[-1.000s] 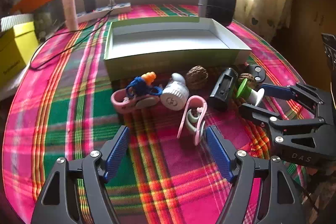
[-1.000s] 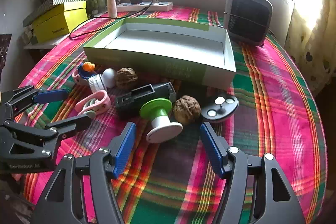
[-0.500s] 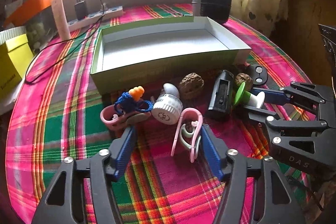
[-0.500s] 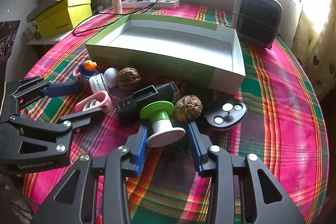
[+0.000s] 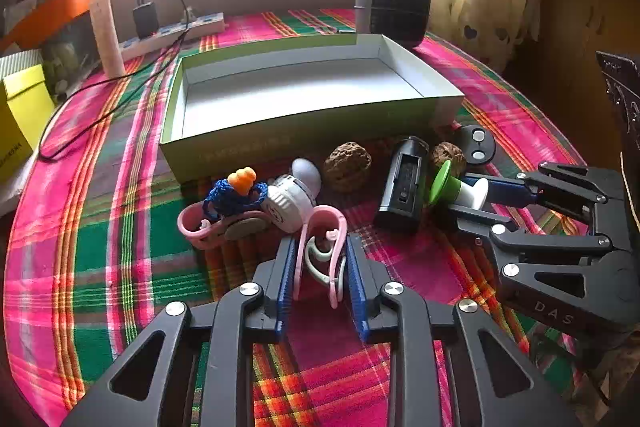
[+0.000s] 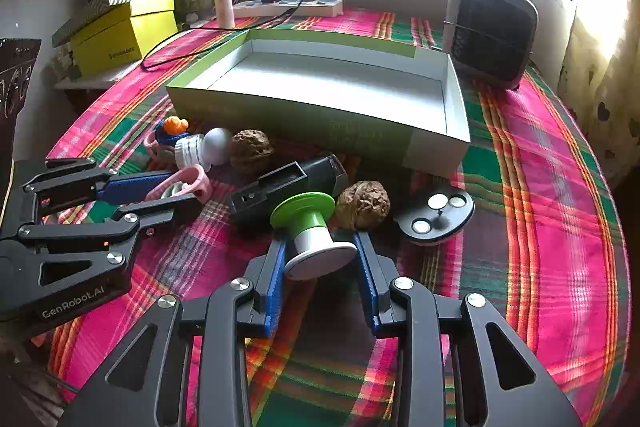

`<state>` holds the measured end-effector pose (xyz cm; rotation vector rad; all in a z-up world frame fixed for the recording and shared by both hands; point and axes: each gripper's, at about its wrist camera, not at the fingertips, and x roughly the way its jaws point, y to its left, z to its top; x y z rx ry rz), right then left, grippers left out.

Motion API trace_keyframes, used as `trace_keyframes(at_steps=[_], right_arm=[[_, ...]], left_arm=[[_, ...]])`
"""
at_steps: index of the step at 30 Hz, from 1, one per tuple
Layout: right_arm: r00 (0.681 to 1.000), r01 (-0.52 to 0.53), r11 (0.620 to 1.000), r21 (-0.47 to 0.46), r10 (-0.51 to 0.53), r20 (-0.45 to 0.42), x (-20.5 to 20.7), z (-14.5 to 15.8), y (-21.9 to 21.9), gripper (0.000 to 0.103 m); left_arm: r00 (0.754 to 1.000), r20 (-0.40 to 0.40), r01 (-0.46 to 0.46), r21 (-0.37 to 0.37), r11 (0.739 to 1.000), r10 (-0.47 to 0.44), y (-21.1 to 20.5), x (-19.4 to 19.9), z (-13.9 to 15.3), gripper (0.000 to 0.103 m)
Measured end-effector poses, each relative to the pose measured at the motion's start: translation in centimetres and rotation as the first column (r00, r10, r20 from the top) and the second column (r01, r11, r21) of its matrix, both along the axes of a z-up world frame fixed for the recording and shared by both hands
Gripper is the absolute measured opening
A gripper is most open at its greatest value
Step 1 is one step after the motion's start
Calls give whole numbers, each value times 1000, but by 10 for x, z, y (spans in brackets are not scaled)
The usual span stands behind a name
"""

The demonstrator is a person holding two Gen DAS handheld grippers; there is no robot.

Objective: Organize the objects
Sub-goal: 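Grasp the pink clip with the left tool while the right tool grasps the green spool, then carry the pink clip and green spool with both tools over the white tray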

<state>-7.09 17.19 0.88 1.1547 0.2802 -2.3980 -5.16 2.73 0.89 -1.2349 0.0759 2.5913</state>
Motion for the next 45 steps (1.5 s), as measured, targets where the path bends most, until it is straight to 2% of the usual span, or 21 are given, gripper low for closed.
trace_keyframes(at_steps=[13,26,32,45], right_arm=[[1000,5,999,-41,-5,-3,9,4,2,34],[999,7,997,-75,-10,-49,13,25,2,34],[998,12,997,-79,-17,-65,7,32,1,34],[998,23,997,-77,-28,-62,-16,35,-4,34]], left_arm=[[1000,-16,-9,14,1000,9,-2,8,7,21],[995,-96,-39,1,999,38,-6,16,30,21],[988,-141,-67,-15,998,64,-9,14,37,21],[984,-158,-84,15,996,85,-16,-5,44,21]])
